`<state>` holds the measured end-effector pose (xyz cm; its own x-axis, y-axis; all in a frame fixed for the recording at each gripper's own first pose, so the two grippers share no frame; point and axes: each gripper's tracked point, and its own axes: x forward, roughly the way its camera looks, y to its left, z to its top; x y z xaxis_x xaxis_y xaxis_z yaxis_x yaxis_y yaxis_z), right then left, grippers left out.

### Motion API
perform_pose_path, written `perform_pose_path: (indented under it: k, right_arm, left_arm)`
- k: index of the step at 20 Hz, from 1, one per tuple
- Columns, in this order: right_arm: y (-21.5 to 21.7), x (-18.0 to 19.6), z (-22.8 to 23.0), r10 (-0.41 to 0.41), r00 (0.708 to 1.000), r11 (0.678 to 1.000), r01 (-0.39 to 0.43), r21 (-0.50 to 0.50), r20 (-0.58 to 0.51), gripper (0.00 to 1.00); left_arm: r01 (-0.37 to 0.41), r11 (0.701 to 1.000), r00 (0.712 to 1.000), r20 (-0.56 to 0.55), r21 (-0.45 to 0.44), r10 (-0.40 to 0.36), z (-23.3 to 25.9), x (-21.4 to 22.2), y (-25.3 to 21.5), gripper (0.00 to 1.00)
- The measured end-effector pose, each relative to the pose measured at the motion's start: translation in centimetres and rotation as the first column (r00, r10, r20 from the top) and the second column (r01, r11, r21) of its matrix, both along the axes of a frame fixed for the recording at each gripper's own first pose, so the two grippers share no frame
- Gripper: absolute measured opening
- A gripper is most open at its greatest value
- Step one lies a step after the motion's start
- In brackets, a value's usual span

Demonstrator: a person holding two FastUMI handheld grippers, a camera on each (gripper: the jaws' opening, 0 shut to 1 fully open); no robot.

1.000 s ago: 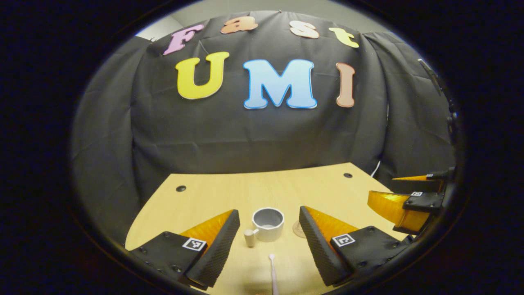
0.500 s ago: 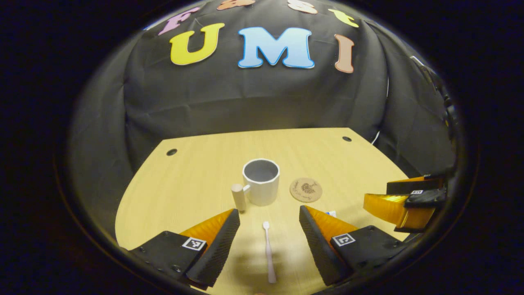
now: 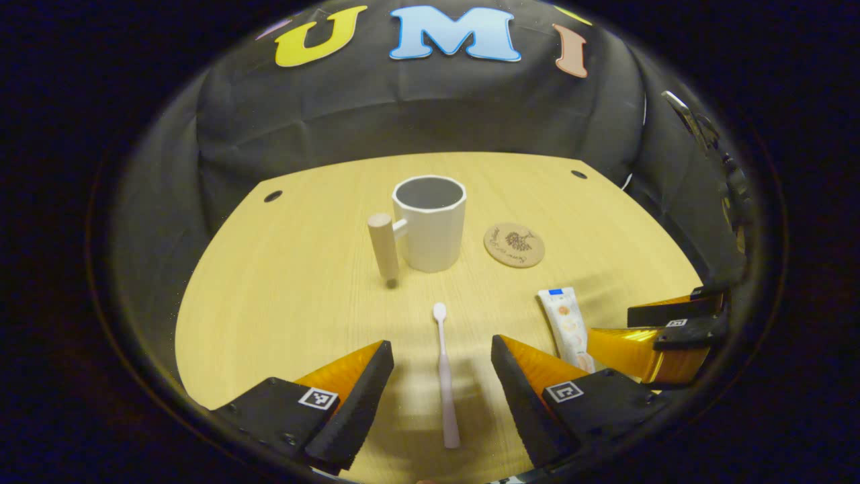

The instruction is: Put the toothbrush and toothpaste on the desktop into the cup, then pick up the cup and place it on the coaster on the desktop.

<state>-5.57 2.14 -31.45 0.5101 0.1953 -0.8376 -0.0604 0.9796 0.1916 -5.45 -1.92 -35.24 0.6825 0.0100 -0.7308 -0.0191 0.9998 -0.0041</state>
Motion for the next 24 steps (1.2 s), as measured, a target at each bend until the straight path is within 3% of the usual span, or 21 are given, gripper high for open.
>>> perform_pose_path:
  k: [1,4,12,17,21,22,23,24]
  right_arm:
    - [0.2,0.0,-0.4,0.001,1.000,1.000,-0.001,0.003,-0.016,0.91]
    - [0.5,0.1,-1.5,0.000,0.999,1.000,0.000,0.005,-0.051,0.91]
    - [0.4,1.2,-3.7,-0.031,0.993,0.999,0.026,-0.048,-0.111,0.91]
    - [0.6,0.8,-4.4,0.007,0.992,0.991,-0.024,-0.134,-0.128,0.93]
    - [0.7,0.8,-4.4,0.012,0.988,0.989,-0.033,-0.141,-0.151,0.93]
    - [0.8,0.9,-4.3,0.024,0.986,0.989,-0.048,-0.143,-0.165,0.92]
    - [0.8,0.8,-4.4,0.038,0.983,0.987,-0.065,-0.147,-0.182,0.89]
    - [0.8,0.8,-4.4,0.052,0.978,0.985,-0.084,-0.150,-0.203,0.87]
  left_arm:
    - [-0.003,1.000,0.999,-0.032,0.000,0.003,-0.8,-0.5,0.1,0.97]
    - [-0.010,1.000,0.997,-0.075,0.005,0.010,-2.5,-0.7,0.5,1.00]
    - [-0.015,1.000,0.990,-0.141,0.008,0.016,-4.7,-0.3,1.0,0.98]
    - [-0.007,1.000,0.992,-0.127,0.020,0.010,-4.8,0.9,0.7,0.97]
    - [-0.005,1.000,0.991,-0.130,0.019,0.007,-4.8,0.9,0.6,1.00]
    - [-0.007,1.000,0.992,-0.128,0.019,0.009,-4.8,1.0,0.6,0.98]
    - [-0.010,1.000,0.991,-0.131,0.018,0.013,-5.1,1.1,0.8,0.80]
    - [-0.012,1.000,0.992,-0.129,0.017,0.014,-5.0,1.2,0.8,0.80]
